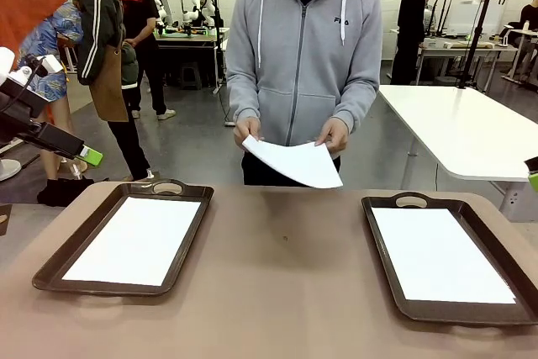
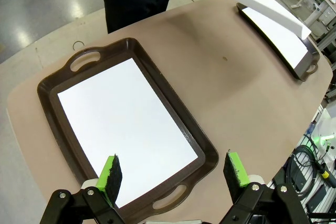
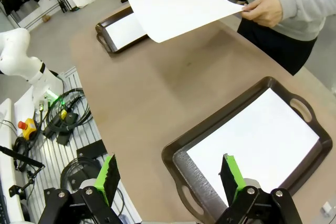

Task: Sort the A4 documents.
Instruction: Receive the A4 Paper.

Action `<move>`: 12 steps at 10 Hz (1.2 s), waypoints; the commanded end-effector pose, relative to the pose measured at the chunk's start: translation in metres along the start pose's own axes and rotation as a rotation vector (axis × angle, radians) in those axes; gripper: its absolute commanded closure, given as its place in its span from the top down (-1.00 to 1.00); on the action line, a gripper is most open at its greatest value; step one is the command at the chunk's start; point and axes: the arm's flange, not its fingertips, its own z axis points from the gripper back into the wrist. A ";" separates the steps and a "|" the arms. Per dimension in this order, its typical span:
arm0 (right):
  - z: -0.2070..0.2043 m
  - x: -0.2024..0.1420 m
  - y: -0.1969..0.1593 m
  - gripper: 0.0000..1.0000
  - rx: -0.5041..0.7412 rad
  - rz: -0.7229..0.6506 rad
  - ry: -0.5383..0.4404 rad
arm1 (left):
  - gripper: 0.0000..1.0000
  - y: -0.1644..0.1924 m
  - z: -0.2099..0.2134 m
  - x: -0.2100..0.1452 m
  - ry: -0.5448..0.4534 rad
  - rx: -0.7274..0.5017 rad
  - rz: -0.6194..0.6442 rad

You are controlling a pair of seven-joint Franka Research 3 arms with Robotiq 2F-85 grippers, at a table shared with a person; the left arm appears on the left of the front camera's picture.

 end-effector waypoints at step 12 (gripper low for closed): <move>0.000 -0.002 0.000 1.00 0.009 0.006 0.005 | 1.00 0.000 -0.002 -0.001 -0.004 0.007 0.000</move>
